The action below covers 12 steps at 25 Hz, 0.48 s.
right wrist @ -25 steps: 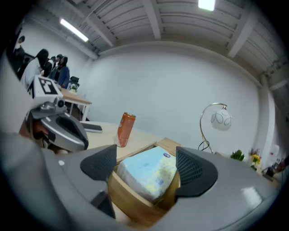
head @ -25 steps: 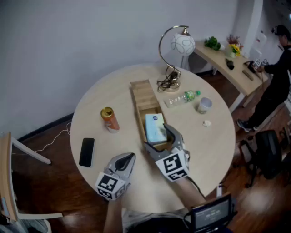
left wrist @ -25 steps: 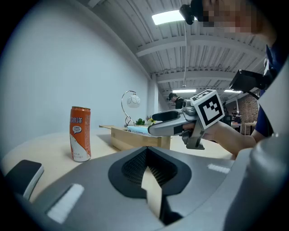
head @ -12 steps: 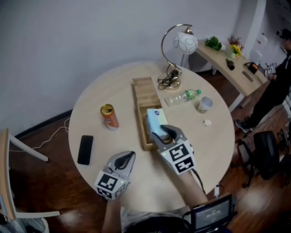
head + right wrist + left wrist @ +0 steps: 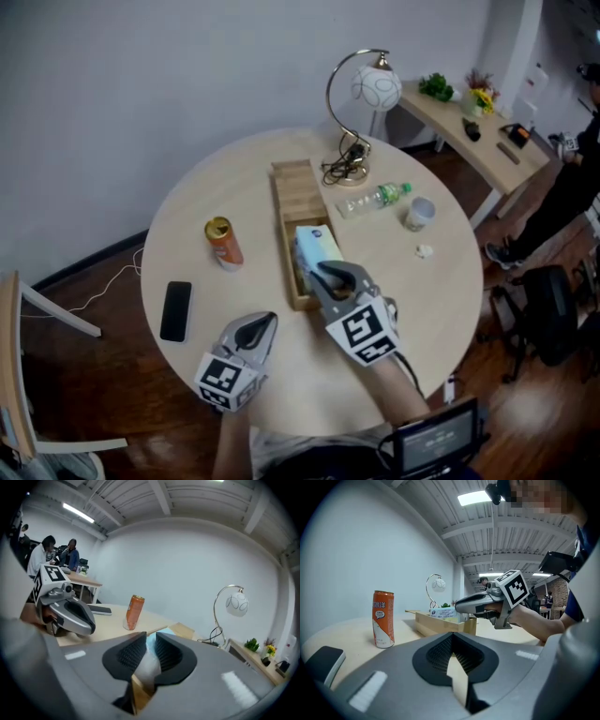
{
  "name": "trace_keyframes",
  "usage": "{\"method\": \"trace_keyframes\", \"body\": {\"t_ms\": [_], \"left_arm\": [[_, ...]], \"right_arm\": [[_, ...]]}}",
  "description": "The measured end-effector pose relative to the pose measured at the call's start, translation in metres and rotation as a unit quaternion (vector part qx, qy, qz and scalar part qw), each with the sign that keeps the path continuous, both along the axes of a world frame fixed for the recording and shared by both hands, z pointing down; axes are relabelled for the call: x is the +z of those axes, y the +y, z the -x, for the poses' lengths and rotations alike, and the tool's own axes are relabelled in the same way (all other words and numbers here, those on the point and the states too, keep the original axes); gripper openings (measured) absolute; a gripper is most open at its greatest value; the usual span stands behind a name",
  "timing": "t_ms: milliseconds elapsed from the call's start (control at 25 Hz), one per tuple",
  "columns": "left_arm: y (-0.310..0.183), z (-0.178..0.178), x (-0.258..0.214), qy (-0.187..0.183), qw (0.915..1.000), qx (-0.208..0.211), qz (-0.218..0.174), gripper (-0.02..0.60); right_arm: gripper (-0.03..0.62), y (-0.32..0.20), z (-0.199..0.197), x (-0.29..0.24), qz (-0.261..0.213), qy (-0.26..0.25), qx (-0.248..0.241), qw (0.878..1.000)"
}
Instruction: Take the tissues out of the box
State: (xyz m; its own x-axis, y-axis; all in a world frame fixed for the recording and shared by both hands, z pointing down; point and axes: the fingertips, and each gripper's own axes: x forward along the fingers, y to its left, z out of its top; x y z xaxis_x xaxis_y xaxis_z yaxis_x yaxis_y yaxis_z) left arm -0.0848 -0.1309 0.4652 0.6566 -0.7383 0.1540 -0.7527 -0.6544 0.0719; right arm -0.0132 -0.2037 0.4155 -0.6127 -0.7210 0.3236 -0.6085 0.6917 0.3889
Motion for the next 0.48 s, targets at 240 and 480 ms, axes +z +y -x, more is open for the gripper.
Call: {"method": "trace_keyframes", "body": {"t_ms": [240,480], "left_arm": [[0.001,0.0,0.003,-0.01,0.9999,0.006,-0.005,0.004],[0.0,0.001,0.003,-0.009,0.9999,0.005,-0.004,0.003]], "right_arm": [[0.016,0.016,-0.029,-0.099,-0.193,0.001,-0.003,0.981],[0.015,0.044,-0.105,-0.081,-0.17,0.018,0.029,0.985]]}}
